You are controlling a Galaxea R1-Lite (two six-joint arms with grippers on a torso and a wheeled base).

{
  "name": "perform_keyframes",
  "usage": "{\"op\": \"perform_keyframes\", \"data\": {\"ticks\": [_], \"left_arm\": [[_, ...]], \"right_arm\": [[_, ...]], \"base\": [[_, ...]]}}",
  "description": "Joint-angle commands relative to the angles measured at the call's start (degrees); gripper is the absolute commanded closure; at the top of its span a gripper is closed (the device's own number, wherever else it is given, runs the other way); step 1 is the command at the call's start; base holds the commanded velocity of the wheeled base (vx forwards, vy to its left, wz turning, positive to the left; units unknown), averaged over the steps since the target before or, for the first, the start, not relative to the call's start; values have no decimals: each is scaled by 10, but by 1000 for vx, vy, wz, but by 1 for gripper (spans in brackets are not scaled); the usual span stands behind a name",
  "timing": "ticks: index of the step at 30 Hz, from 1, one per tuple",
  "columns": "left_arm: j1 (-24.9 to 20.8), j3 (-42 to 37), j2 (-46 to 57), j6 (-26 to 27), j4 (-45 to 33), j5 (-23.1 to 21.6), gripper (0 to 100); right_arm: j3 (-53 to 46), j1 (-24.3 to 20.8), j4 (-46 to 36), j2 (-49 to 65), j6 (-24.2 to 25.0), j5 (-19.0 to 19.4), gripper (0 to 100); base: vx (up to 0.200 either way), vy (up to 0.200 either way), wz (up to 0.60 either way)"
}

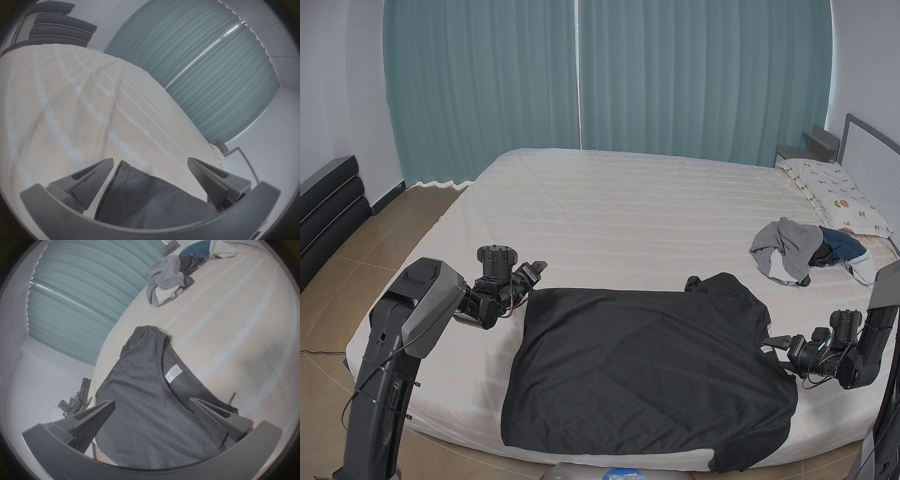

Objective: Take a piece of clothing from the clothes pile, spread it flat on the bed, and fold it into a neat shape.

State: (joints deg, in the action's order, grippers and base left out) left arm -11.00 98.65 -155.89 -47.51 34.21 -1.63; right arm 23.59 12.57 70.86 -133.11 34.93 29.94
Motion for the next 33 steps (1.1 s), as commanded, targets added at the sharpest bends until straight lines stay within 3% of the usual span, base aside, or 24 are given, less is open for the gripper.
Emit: {"op": "perform_keyframes", "data": {"ticks": [1,19,20,28,33], "left_arm": [[-2,18,-35,3,-2,3,0],[-3,78,-64,6,-45,1,0],[-3,79,-64,6,-49,1,100],[-2,89,-66,5,-54,10,100],[1,130,-83,5,-49,58,100]], "right_arm": [[-14,0,30,-17,0,0,0],[-23,0,62,-30,0,-1,0],[-23,0,62,-30,0,-1,0],[-23,0,62,-30,0,-1,0],[-23,0,62,-30,0,-1,0]], "base": [[0,0,0],[0,0,0],[0,0,0],[0,0,0],[0,0,0]]}}
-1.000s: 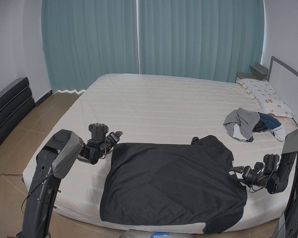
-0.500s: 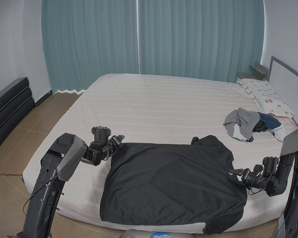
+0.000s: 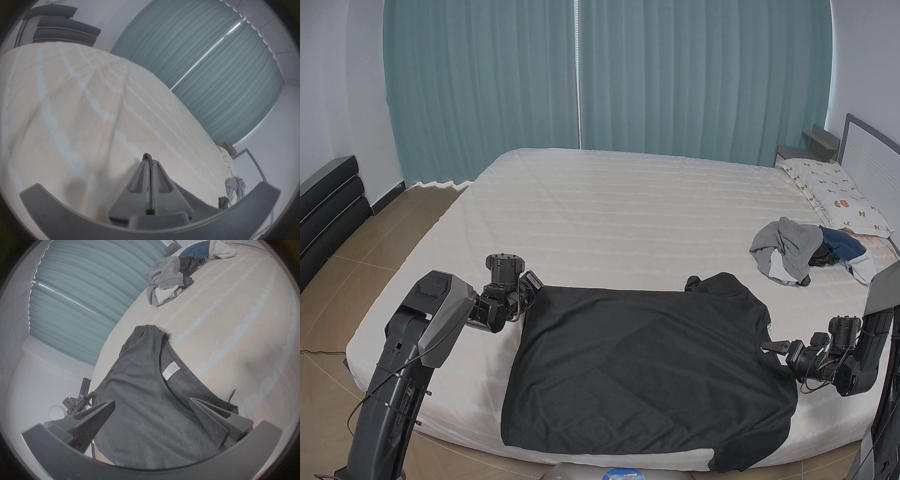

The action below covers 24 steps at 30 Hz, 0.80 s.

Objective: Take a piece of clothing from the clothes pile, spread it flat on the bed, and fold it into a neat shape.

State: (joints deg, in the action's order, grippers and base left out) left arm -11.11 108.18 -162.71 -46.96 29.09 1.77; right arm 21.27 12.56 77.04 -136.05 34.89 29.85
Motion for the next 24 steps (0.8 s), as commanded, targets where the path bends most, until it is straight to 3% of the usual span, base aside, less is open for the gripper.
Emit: {"op": "perform_keyframes", "data": {"ticks": [1,4,24], "left_arm": [[3,56,-26,-1,3,37,100],[6,64,-36,1,4,55,100],[11,64,-42,1,74,60,100]], "right_arm": [[0,0,0,-1,0,0,0],[0,0,1,-1,0,0,0],[-1,0,1,-1,1,0,0]], "base": [[0,0,0],[0,0,0],[0,0,0]]}}
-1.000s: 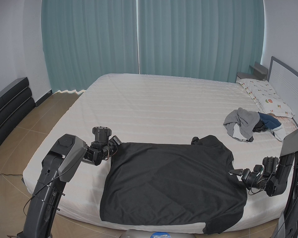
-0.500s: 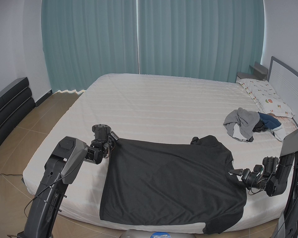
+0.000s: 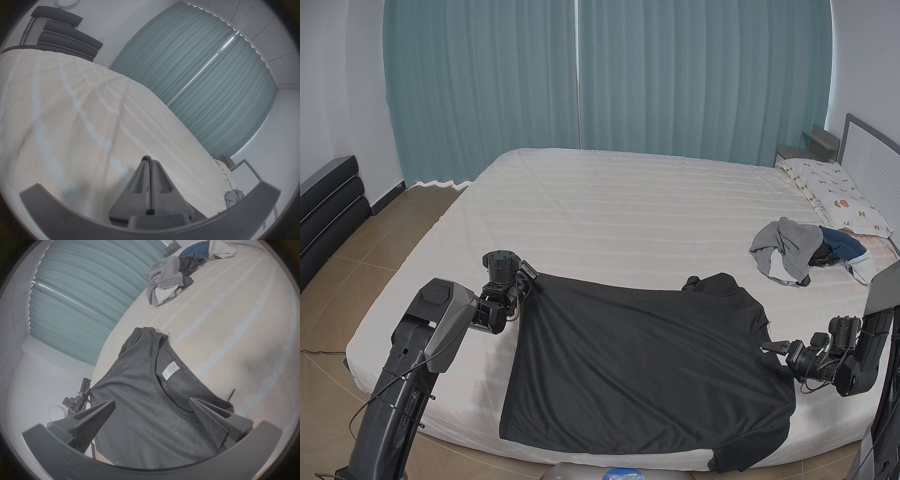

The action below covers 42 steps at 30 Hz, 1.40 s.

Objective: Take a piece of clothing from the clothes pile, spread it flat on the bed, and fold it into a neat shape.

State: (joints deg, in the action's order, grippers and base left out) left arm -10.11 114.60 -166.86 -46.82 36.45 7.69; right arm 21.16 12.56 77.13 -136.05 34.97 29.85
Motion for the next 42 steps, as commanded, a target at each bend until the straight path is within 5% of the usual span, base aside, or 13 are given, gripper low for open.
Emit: {"op": "perform_keyframes", "data": {"ticks": [1,21,22,35,42], "left_arm": [[1,0,0,0,0,0,100],[4,0,-1,8,5,2,100],[4,0,0,8,-3,2,0],[1,-24,32,1,-36,40,0],[-10,-263,195,-40,23,35,0]], "right_arm": [[1,0,0,-1,0,0,0],[0,0,0,-1,0,0,0],[0,0,0,-1,0,0,0],[-2,0,1,-1,0,1,0],[-2,0,1,-1,0,1,0]], "base": [[0,0,0],[0,0,0],[0,0,0],[0,0,0],[0,0,0]]}}
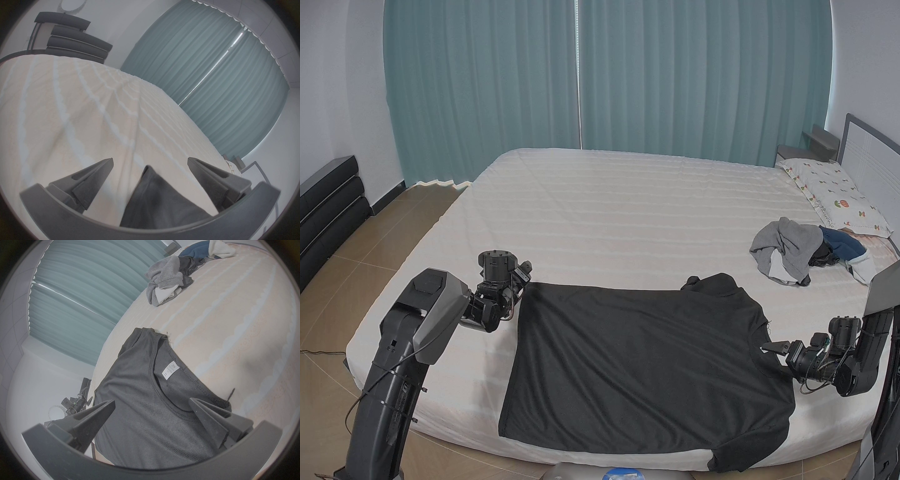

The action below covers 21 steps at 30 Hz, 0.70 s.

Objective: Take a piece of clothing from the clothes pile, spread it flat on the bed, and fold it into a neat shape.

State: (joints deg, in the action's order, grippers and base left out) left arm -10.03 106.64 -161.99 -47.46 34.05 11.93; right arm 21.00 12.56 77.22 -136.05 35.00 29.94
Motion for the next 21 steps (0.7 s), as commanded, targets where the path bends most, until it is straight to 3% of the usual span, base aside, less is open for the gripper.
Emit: {"op": "perform_keyframes", "data": {"ticks": [1,6,12,16,21], "left_arm": [[-17,-217,171,-36,58,-19,0],[-40,-318,259,-40,59,-69,0],[-68,-521,374,-50,66,-101,0],[-78,-639,423,-105,86,-147,0],[-90,-731,429,-112,138,-156,0]], "right_arm": [[1,0,0,-1,0,-1,0],[1,0,0,-1,0,0,0],[1,1,0,0,0,0,0],[-1,1,0,-1,0,-1,0],[-2,0,0,-1,0,-1,0]], "base": [[0,0,0],[0,0,0],[0,0,0],[-200,0,0],[-200,0,0]]}}
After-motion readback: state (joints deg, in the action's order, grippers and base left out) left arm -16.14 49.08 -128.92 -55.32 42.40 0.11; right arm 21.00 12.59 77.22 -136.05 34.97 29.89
